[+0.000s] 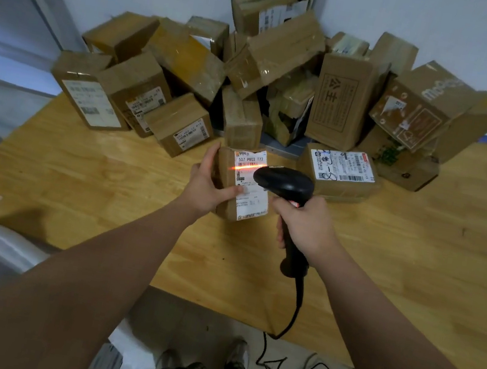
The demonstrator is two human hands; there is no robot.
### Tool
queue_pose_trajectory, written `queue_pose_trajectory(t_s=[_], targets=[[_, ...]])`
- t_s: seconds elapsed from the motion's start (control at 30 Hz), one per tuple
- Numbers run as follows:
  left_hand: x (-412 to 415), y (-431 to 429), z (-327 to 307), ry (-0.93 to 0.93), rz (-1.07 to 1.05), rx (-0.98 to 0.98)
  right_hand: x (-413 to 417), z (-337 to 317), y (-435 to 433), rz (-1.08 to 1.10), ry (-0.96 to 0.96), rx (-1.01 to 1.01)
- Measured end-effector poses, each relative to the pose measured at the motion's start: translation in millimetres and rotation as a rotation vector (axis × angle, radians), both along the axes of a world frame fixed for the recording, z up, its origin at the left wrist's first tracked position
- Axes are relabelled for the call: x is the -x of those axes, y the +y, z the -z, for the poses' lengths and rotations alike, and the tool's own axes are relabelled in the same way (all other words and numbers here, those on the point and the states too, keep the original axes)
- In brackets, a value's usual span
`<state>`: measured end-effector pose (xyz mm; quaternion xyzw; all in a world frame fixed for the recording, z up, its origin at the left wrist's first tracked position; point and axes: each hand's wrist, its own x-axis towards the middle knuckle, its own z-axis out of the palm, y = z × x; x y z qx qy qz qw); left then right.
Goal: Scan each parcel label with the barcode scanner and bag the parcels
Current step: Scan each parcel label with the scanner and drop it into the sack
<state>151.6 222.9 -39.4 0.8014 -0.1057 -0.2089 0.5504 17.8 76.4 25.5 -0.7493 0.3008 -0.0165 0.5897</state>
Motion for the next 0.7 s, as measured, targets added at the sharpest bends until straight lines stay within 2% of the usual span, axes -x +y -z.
queue_pose_trajectory(t_s=[0.17,0.33,0.7], targets=[[-12.3,-8.4,-20.6,-0.159,0.031,-0.051,-6.7,-21.1,-10.9,-0.001,-0.02,0.012],[-18.9,-10.7,-36.6,-0.238,0.047,-0.112,-6.9,-29.7,-13.0,-0.006,-0.042,0.006],[-27.2,-4.5,-34.3,-0.273,0.035,-0.189,1.0,-34.3,-14.5,0.001,-0.03,-0.005]])
